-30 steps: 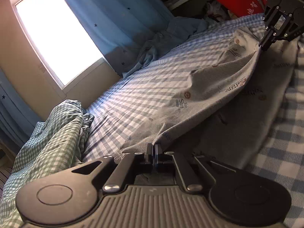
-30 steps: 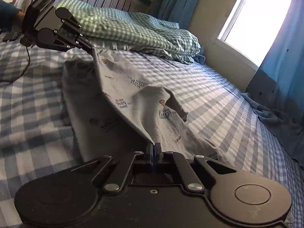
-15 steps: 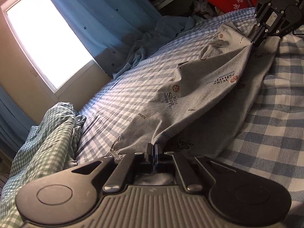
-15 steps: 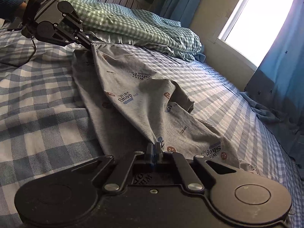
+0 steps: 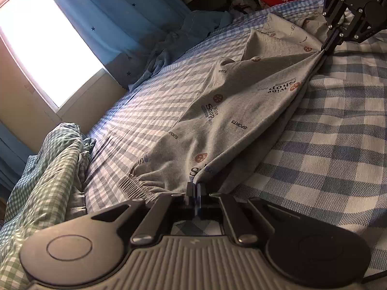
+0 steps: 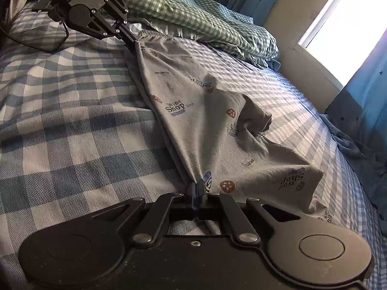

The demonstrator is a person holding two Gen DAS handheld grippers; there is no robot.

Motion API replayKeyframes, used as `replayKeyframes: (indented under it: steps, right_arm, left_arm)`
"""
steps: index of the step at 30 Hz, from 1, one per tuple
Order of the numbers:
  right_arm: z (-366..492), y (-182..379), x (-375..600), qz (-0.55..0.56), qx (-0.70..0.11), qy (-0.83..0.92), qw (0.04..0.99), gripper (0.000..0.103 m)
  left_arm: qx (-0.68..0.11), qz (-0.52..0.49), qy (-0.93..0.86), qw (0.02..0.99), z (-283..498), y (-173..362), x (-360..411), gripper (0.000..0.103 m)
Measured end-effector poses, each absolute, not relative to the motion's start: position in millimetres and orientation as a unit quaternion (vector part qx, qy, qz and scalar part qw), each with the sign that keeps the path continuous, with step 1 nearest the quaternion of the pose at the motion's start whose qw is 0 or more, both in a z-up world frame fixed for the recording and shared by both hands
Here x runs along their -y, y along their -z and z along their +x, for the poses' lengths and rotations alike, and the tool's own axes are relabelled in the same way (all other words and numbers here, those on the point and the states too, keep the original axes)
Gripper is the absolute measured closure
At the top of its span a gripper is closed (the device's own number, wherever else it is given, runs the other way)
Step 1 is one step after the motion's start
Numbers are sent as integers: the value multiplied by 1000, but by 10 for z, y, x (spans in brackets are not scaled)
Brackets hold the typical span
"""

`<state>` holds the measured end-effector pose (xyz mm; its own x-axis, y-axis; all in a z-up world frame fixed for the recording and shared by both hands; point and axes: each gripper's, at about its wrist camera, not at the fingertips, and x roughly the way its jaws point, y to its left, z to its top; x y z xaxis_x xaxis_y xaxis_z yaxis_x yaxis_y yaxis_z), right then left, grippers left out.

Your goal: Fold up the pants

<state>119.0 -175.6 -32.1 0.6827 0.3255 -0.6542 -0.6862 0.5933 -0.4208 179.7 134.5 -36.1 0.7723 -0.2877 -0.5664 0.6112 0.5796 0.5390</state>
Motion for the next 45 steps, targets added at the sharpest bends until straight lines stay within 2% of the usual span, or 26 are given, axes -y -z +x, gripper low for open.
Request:
replayKeyframes:
  steps: [4, 6, 8, 9, 10, 11, 13, 15, 17, 19, 25, 33, 38, 41, 42, 43, 44, 45]
  right_arm:
    - [1176, 374, 1761, -337, -264, -294, 855, 103]
    - [1164, 383, 1784, -328, -257, -291, 861, 101]
    - [1144, 369, 1830, -312, -252, -287, 870, 87]
    - [1121, 358, 1872, -302, -248, -285, 875, 82]
    - [1092, 338, 1924, -290, -245, -280, 882, 67]
    - [1074, 321, 1979, -280, -242, -274, 888, 51]
    - [1023, 279, 2154, -250, -238, -259, 902, 37]
    - [966, 238, 2381, -218, -240, -235, 916, 25]
    - [890, 199, 2655, -183, -240, -210, 930, 7]
    - [798, 169, 2954, -145, -236, -178, 944, 1]
    - [763, 158, 3830, -45, -251, -100, 962, 1]
    - [943, 129, 4801, 103, -256, -63, 959, 1]
    - [1003, 139, 5043, 122, -256, -66, 957, 2]
    - [1160, 149, 5173, 150, -259, -75, 951, 11]
    - [1249, 148, 5222, 163, -261, -76, 948, 12]
    - [1350, 152, 5275, 177, -264, -77, 945, 16]
    - [1491, 157, 5331, 192, -269, -73, 941, 23]
    - [1615, 167, 5377, 205, -273, -69, 937, 26]
  left_arm:
    - [-235, 373, 262, 858, 1801, 387, -1325, 101]
    - [-252, 360, 260, 860, 1802, 387, -1309, 94]
    - [-268, 332, 253, 868, 1794, 354, -1296, 75]
    - [-271, 310, 245, 878, 1777, 324, -1295, 52]
    - [-272, 288, 240, 886, 1755, 291, -1296, 32]
    - [-273, 267, 234, 894, 1737, 258, -1289, 27]
    - [-276, 223, 224, 907, 1698, 170, -1227, 14]
    - [-273, 189, 214, 919, 1649, 81, -1109, 7]
    - [-268, 160, 213, 926, 1610, -3, -935, 0]
    - [-263, 140, 217, 930, 1583, -65, -684, 0]
    - [-244, 150, 268, 920, 1592, -87, 397, 0]
    - [-193, 289, 313, 884, 1524, 62, 1849, 2]
    - [-186, 393, 306, 847, 1466, 290, 2256, 15]
    - [-202, 416, 301, 834, 1465, 378, 2309, 25]
    - [-203, 422, 299, 832, 1453, 401, 2322, 31]
    - [-202, 429, 297, 829, 1459, 413, 2315, 42]
    - [-204, 436, 295, 825, 1451, 429, 2321, 48]
    - [-211, 441, 294, 821, 1454, 442, 2316, 63]
